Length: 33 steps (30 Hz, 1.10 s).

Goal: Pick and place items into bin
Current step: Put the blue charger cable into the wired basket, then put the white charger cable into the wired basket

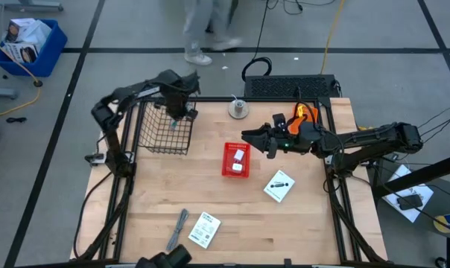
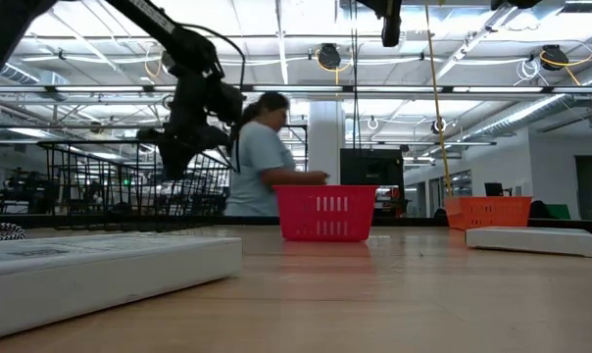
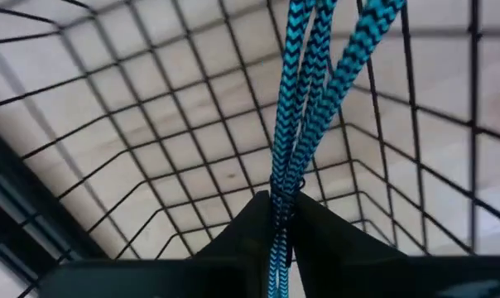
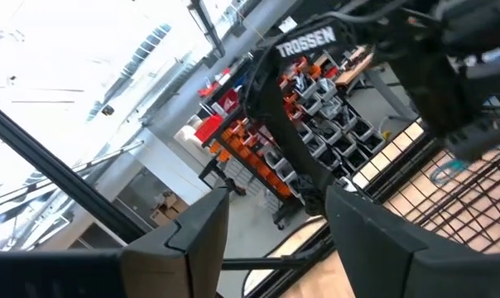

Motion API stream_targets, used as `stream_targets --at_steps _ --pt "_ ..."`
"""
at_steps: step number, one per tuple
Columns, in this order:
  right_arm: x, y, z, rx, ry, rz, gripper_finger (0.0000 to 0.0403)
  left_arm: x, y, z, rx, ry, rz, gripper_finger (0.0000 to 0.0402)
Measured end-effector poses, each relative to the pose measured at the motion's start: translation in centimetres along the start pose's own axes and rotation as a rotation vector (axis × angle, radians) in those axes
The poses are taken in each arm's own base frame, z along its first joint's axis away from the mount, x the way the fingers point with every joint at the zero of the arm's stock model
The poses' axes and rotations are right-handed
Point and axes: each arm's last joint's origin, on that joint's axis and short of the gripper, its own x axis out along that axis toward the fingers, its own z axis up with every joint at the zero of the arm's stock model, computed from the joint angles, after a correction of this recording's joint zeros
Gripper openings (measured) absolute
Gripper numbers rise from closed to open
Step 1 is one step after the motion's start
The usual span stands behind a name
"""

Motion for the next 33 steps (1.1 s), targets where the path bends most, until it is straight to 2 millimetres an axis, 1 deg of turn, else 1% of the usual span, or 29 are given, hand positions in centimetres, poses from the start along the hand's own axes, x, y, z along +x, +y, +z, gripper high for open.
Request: stream_targets --at_steps 4,6,8,9,11,17,20,22,24,27,30,33 --pt "0.0 0.0 0.0 -0.002 0.001 -0.001 0.0196 1.8 -0.6 0.3 0.059 0.082 0.069 0.0023" --pt "0.0 0.0 0.0 -0.003 0.001 -0.002 0.0196 2.0 -0.6 0.3 0.081 0.096 0.086 0.0014" --pt "0.0 -0.1 -0.1 -0.004 0.006 -0.006 0.0196 2.1 -0.5 0.4 0.064 0.097 0.1 0.0016" --pt "0.0 -0.1 -0.1 -0.006 0.008 -0.01 0.0196 2.1 -0.4 0.4 0.055 0.099 0.1 0.0024" --pt "0.0 -0.2 -0.2 -0.017 0.018 -0.02 0.0196 1.9 -0.2 0.4 0.035 0.095 0.104 0.0053" --pt "-0.1 -0.7 -0.7 -0.039 0.074 -0.072 0.0196 0.9 0.5 -0.2 0.03 0.086 0.13 0.0164" --pt "-0.1 -0.9 -0.9 -0.043 0.09 -0.087 0.0196 0.5 0.6 -0.7 0.056 0.097 0.121 0.0205" --pt "-0.1 -0.9 -0.9 -0.059 0.098 -0.078 0.0196 0.0 0.6 -1.4 0.089 0.122 0.131 0.0223" --pt "-0.1 -0.8 -1.0 -0.085 0.134 -0.042 0.0196 -0.9 0.8 -2.2 0.103 0.134 0.135 0.0233" --pt "0.0 -0.9 -1.4 -0.144 0.195 -0.004 0.0196 -3.3 1.1 -4.1 0.127 0.072 0.082 0.0233" --pt "0.3 -1.1 -2.1 -0.225 0.251 0.029 0.0196 -6.4 1.6 -6.7 0.133 -0.045 -0.029 0.0224" --pt "0.8 -1.6 -2.7 -0.295 0.302 0.066 0.0196 -9.7 2.4 -10.1 0.08 -0.211 -0.137 0.0211"
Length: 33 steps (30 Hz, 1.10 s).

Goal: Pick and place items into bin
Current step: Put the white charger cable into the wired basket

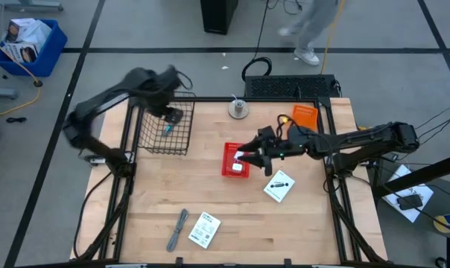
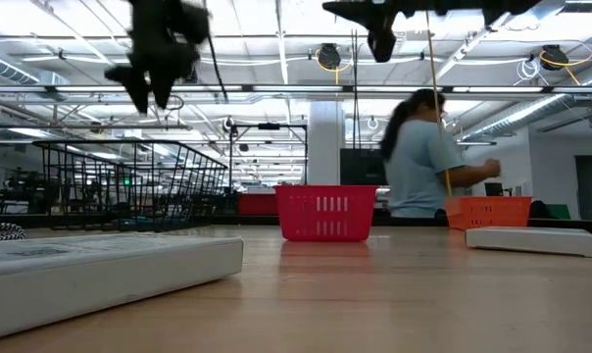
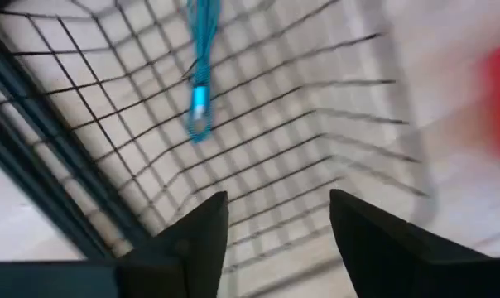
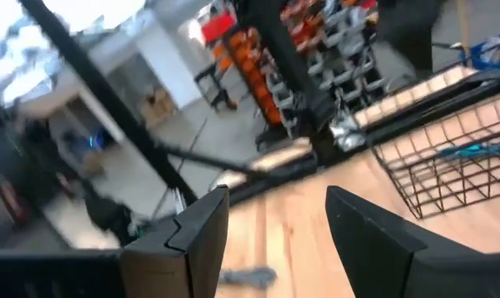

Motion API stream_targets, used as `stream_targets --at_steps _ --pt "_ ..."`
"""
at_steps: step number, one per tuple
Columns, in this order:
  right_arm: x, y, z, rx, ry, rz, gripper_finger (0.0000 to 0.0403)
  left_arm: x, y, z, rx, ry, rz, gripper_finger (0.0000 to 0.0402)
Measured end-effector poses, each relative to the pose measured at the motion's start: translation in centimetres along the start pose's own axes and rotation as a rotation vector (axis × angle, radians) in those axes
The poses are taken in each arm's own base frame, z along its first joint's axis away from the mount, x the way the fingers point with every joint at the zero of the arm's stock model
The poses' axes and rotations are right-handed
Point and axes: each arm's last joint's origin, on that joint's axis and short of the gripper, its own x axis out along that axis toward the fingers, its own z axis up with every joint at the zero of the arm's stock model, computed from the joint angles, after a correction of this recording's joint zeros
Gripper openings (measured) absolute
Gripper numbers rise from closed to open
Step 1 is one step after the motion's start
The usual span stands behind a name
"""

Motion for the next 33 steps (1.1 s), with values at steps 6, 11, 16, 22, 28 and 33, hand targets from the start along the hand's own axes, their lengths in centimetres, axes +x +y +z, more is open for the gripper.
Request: stream_targets --at_steps 6,11,16,22,28,33 --pt "2.9 -0.4 -1.2 -0.029 0.135 0.128 0.0196 -6.9 0.4 -5.8 -0.094 -0.382 -0.251 0.0187" --pt "6.0 -0.9 -1.8 -0.001 0.288 0.132 0.0196 -10.1 1.2 -10.3 -0.133 -0.507 -0.452 0.0172" --pt "6.8 -2.1 -2.6 0.011 0.327 0.074 0.0196 -10.6 0.3 -13.2 -0.133 -0.406 -0.576 0.016" --pt "6.3 -2.7 -2.8 0.042 0.39 0.027 0.0196 -9.3 -4.1 -14.9 -0.092 -0.282 -0.55 0.0166" --pt "6.0 -2.6 -2.8 0.013 0.416 0.024 0.0196 -7.0 -9.3 -17.7 -0.056 -0.157 -0.486 0.0192" --pt "5.8 -2.8 -3.1 0.022 0.448 0.012 0.0196 -5.3 -13.1 -21.0 -0.078 -0.089 -0.491 0.0207"
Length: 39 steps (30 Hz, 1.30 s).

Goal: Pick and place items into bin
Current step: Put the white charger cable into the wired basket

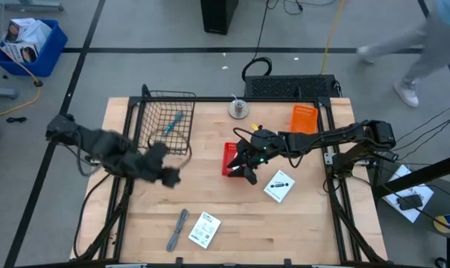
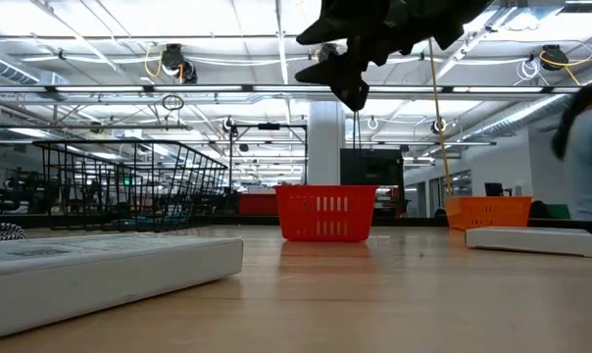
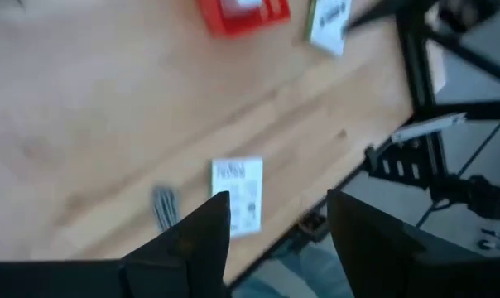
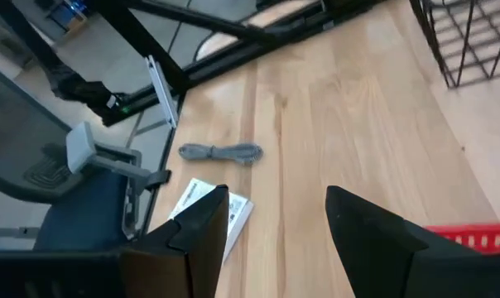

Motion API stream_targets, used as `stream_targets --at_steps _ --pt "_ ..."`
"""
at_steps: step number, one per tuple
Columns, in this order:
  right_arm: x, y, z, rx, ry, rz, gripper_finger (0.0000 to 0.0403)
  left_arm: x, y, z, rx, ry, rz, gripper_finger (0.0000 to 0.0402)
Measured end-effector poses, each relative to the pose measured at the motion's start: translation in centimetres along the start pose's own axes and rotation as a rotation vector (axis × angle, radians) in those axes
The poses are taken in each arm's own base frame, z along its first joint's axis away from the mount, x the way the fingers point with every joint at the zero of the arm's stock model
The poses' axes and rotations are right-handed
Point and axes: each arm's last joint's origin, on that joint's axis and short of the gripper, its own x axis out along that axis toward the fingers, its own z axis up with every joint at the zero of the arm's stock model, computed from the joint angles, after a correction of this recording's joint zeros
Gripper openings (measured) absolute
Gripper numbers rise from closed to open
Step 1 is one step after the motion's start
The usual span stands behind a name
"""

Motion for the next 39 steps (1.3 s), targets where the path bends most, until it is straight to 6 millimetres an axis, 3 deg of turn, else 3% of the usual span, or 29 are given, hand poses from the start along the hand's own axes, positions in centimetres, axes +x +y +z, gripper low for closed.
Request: stream_targets --at_steps 11,18,25,30,39 --pt "-0.1 -0.1 -1.3 -0.014 0.163 0.075 0.0196 7.5 -1.3 -8.5 -0.147 0.096 0.24 0.021" --pt "-0.1 0.0 -1.4 -0.014 0.173 0.104 0.0196 11.9 -1.2 -11.3 -0.141 0.122 0.353 0.0217" --pt "-0.1 0.1 -1.4 0.016 0.192 0.144 0.0196 15.6 -0.1 -15.0 -0.157 0.281 0.535 0.0291" --pt "-0.1 0.1 -1.4 0.017 0.192 0.143 0.0196 16.6 -0.5 -17.1 -0.174 0.262 0.422 0.0327" --pt "-0.1 0.1 -1.4 0.017 0.192 0.143 0.0196 20.2 1.2 -19.1 -0.144 0.25 0.538 0.0308"
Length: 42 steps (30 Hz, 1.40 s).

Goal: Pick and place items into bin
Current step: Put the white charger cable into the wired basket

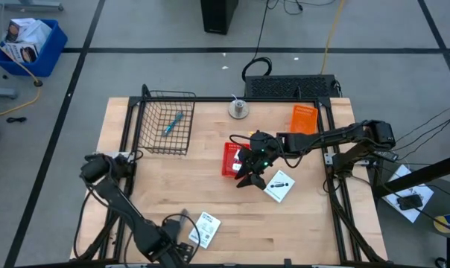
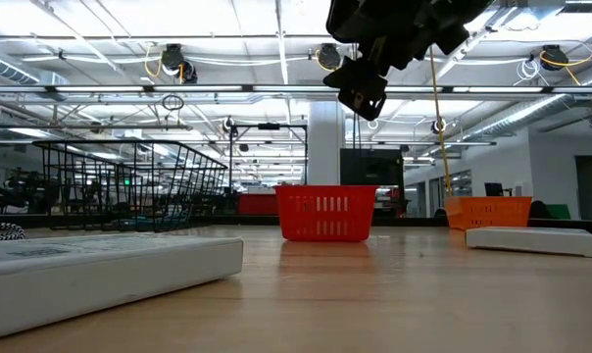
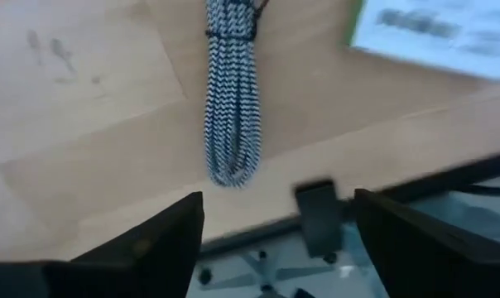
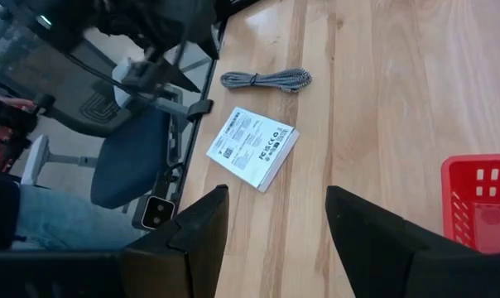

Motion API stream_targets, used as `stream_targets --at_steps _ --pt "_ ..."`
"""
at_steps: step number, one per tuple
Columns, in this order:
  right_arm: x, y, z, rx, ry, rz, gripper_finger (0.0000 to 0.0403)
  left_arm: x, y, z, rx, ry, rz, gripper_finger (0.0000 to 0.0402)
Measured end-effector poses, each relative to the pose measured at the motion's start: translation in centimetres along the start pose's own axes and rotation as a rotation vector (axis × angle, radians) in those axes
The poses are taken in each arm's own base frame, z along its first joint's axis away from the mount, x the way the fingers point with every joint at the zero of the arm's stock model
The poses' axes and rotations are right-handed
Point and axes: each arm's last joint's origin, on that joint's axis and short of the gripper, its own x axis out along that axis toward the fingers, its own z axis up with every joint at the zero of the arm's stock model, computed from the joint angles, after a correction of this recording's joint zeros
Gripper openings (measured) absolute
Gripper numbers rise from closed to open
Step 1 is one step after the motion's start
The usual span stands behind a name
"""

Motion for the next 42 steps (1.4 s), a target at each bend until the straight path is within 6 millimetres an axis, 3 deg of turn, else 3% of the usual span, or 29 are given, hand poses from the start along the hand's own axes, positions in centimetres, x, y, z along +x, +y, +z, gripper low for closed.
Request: stream_targets --at_steps 20,27,38,42 --pt "0.0 0.0 0.0 0.074 0.0 0.001 0.0196 4.3 0.2 0.8 0.017 -0.053 0.105 0.0236" --pt "0.0 0.0 0.0 0.075 0.0 0.001 0.0196 4.4 0.2 0.9 0.044 -0.019 0.117 0.0188" --pt "0.0 0.0 0.0 0.074 0.0 0.001 0.0196 4.0 0.2 0.9 0.13 0.003 0.139 0.004" --pt "0.0 0.0 0.1 0.07 -0.007 0.003 0.0196 2.1 0.3 1.0 0.162 -0.017 0.083 0.0039"
